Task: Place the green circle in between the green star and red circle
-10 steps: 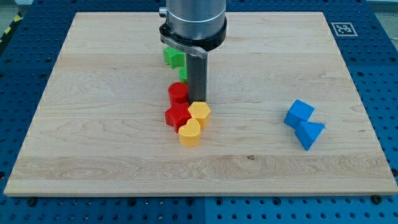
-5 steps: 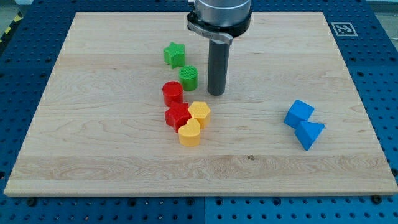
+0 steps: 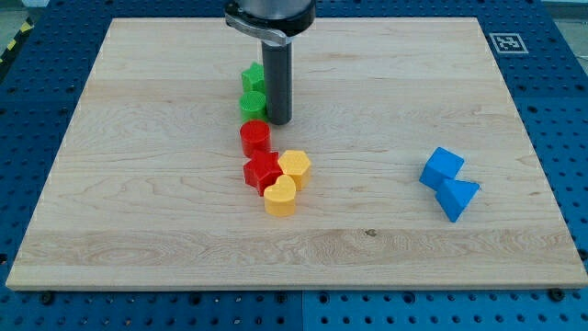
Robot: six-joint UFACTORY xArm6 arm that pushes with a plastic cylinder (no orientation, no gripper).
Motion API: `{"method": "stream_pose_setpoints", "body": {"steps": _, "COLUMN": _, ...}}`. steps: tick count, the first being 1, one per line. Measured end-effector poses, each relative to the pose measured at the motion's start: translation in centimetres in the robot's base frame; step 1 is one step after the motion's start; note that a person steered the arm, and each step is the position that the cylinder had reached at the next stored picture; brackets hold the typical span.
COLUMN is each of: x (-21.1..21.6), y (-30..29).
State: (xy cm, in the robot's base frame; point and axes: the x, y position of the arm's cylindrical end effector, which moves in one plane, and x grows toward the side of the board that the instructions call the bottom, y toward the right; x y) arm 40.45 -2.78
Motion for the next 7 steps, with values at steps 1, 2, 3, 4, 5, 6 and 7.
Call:
{"method": "stream_pose_setpoints", "body": {"steps": 1, "x": -1.0, "y": -0.2}}
{"method": "stream_pose_setpoints", "body": {"steps": 2, "x": -3.1, "y": 0.2}}
{"method": "stream_pose_setpoints", "body": {"steps": 3, "x": -4.4, "y": 0.2}}
{"method": "stream_pose_setpoints", "body": {"steps": 4, "x": -5.2, "y": 0.2}}
{"method": "stream_pose_setpoints", "body": {"steps": 5, "x": -6.5, "y": 0.7}}
{"method": "stream_pose_setpoints", "body": {"steps": 6, "x": -8.8, "y": 2.1}}
{"method": "stream_pose_setpoints", "body": {"steps": 7, "x": -9.3, "y": 1.8}}
